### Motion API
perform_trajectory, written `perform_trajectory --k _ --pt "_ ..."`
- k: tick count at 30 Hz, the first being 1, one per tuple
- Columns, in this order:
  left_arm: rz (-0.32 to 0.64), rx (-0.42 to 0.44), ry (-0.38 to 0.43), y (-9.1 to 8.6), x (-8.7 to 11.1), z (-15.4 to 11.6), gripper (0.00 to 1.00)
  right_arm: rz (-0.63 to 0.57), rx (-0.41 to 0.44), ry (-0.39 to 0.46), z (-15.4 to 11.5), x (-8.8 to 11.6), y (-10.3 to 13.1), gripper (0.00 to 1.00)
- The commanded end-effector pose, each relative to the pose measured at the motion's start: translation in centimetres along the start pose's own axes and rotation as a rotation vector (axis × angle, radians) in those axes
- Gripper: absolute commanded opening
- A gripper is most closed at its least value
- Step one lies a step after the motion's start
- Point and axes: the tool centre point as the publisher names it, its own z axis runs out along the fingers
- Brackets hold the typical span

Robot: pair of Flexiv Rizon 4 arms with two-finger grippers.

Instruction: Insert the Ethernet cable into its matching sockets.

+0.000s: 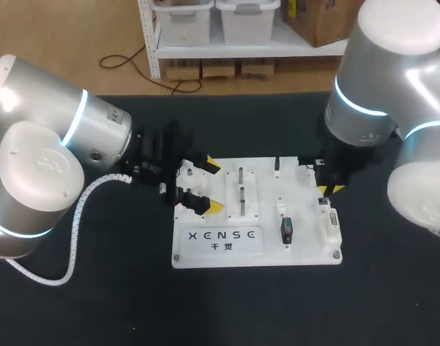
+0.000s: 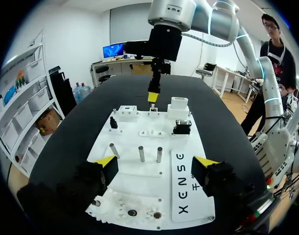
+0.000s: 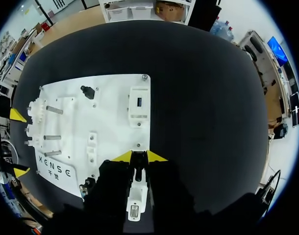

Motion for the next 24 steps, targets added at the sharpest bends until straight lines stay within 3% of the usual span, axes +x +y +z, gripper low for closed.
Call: perform_trajectory --k 1,24 --pt "0.0 0.001 0.004 0.1 0.0 0.0 1.0 -0.001 0.0 0.009 -0.1 0.0 0.1 0.0" --pt "0.0 0.001 0.004 0.1 0.0 0.0 1.0 0.004 -0.011 0.031 1.3 0.2 0.6 0.0"
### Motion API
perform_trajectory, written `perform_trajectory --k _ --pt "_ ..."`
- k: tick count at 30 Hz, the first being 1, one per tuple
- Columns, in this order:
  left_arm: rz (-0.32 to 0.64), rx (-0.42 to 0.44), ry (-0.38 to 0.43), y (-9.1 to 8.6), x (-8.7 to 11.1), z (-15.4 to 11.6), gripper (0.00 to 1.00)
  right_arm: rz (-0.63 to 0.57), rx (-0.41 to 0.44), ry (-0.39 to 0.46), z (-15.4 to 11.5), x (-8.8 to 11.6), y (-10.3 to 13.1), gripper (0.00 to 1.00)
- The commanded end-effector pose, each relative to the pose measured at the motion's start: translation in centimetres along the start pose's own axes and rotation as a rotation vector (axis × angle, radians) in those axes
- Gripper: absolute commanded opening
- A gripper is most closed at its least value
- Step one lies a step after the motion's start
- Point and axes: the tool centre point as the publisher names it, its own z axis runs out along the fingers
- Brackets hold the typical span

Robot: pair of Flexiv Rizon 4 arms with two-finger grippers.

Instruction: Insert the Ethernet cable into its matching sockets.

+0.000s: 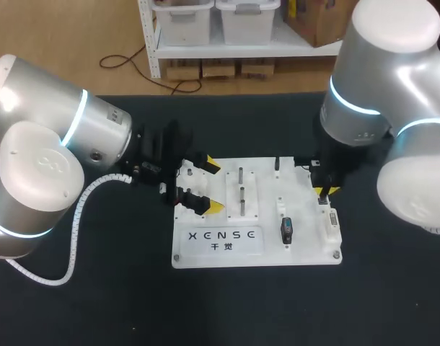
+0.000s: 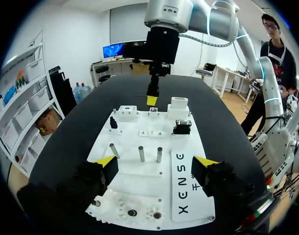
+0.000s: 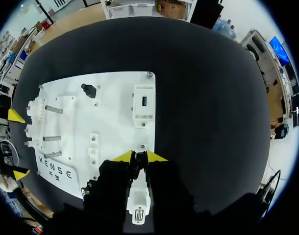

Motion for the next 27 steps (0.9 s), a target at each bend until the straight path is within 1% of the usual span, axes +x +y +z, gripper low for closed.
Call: perform_trajectory --k 1,9,16,21,27 --pt "0.0 0.001 0.004 0.1 0.0 0.0 1.0 0.002 -0.001 0.008 0.5 0.2 0.0 0.0" --pt "0.0 0.001 0.004 0.1 0.0 0.0 1.0 0.008 -0.004 0.021 2.2 0.7 -0.3 0.0" --pt "0.0 0.001 0.004 0.1 0.0 0.0 1.0 0.006 -0.002 -0.003 3.5 0.0 -0.4 0.0" --pt "0.0 0.001 0.004 0.1 0.0 0.0 1.0 -0.004 -0.009 -0.01 3.4 -0.4 0.1 0.0" --pt "0.0 0.001 0.004 0.1 0.0 0.0 1.0 -0.003 -0.01 -0.012 3.2 -0.1 0.3 0.0"
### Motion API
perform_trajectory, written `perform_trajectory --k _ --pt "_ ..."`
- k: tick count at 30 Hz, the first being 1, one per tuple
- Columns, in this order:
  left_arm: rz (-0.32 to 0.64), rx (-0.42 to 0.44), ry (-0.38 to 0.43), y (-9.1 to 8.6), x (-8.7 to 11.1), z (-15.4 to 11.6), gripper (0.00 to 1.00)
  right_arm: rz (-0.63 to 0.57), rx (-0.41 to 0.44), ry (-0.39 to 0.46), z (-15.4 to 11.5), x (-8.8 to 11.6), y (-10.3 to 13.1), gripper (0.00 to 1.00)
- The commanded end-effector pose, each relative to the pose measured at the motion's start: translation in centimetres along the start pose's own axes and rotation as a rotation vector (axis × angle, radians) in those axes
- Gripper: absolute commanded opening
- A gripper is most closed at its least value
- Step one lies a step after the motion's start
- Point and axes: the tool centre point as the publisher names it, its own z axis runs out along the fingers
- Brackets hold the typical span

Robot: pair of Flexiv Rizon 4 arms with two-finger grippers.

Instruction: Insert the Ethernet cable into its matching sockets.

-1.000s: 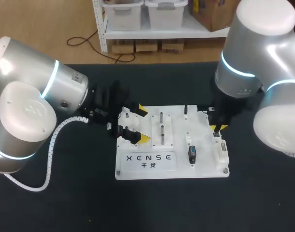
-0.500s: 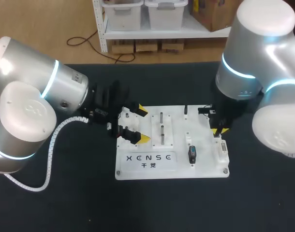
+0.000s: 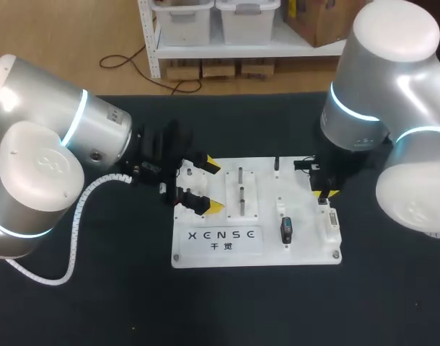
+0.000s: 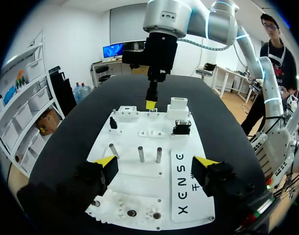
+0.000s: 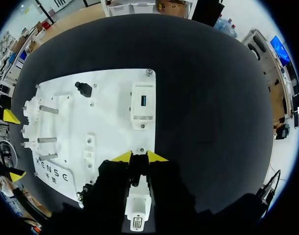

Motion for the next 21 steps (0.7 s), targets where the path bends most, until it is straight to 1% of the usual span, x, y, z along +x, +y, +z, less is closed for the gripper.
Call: perform_trajectory --k 1,5,8,9,10,14,21 --pt "0.0 0.001 0.004 0.1 0.0 0.0 1.0 0.001 0.001 -0.003 2.0 0.2 0.3 0.0" --pt "0.0 0.001 0.004 0.1 0.0 0.0 1.0 0.001 0.001 0.001 2.1 0.3 0.4 0.0" --pt "0.0 0.001 0.004 0.1 0.0 0.0 1.0 0.01 -0.004 -0.001 1.7 0.1 0.6 0.0" --pt "0.0 0.001 0.004 0.1 0.0 0.0 1.0 0.014 -0.005 -0.005 1.4 0.0 0.6 0.15" --pt "0.0 0.001 0.004 0.1 0.0 0.0 1.0 0.026 -0.008 -0.011 1.1 0.0 0.6 1.0" --pt "0.0 0.001 0.004 0.1 0.0 0.0 1.0 0.037 -0.001 -0.028 -0.5 -0.3 0.5 1.0" --pt "0.0 0.001 0.004 0.1 0.0 0.0 1.0 0.041 -0.017 -0.066 -4.5 -1.0 0.6 1.0"
